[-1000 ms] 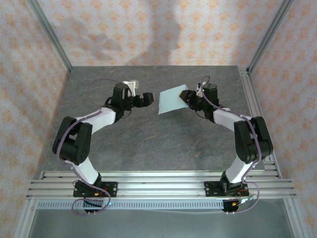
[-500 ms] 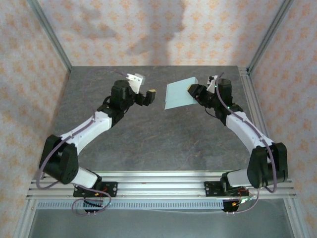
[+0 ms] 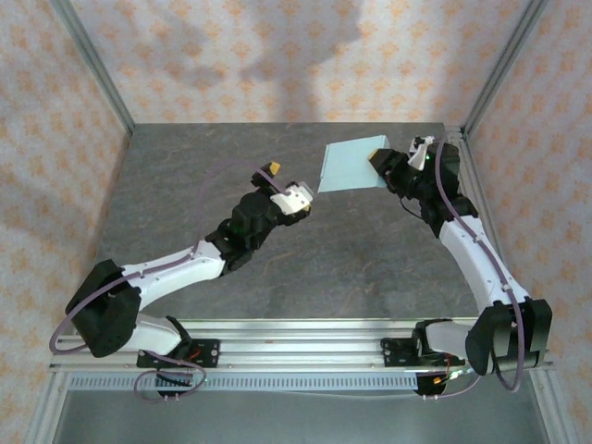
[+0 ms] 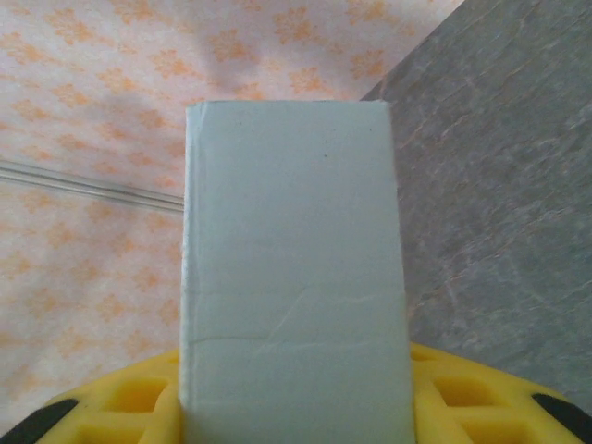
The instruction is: Fold the paper box
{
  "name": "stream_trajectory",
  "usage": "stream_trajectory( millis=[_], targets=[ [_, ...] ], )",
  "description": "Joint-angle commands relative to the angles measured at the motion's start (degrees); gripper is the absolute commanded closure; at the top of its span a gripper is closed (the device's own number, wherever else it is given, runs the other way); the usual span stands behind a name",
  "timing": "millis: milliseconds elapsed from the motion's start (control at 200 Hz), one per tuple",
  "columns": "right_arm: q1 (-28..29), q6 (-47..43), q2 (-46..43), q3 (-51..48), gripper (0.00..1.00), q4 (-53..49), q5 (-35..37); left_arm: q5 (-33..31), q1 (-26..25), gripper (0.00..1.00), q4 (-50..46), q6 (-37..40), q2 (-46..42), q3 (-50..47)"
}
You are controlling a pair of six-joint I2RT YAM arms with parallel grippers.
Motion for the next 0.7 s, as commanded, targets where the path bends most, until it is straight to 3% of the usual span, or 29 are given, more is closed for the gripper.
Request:
stream_trajectory(
  millis=[0,190,340,696],
  targets=[
    [-0.29,6.28,-1.40,1.53,0.65,5.32,-5.33,1.69,-0.10,0.03,5.88,2.17,0.06,-0.32],
    [-0.52,15.95,-0.17,1.31,0.68,11.17,-12.06,7.87,0.49,0.04,10.96,2.27,0.91,-2.29],
    [-0.53,19.24,-0.01,0.62,0.71,10.05,-14.88,10.51,2.16,0.04,14.95,-0.22,0.20,-3.14],
    [-0.53,25.94,0.72,-2.99,0.74,9.15,-20.75,18.62,3.70,0.13,12.90,6.97,-1.28,-1.98]
  ],
)
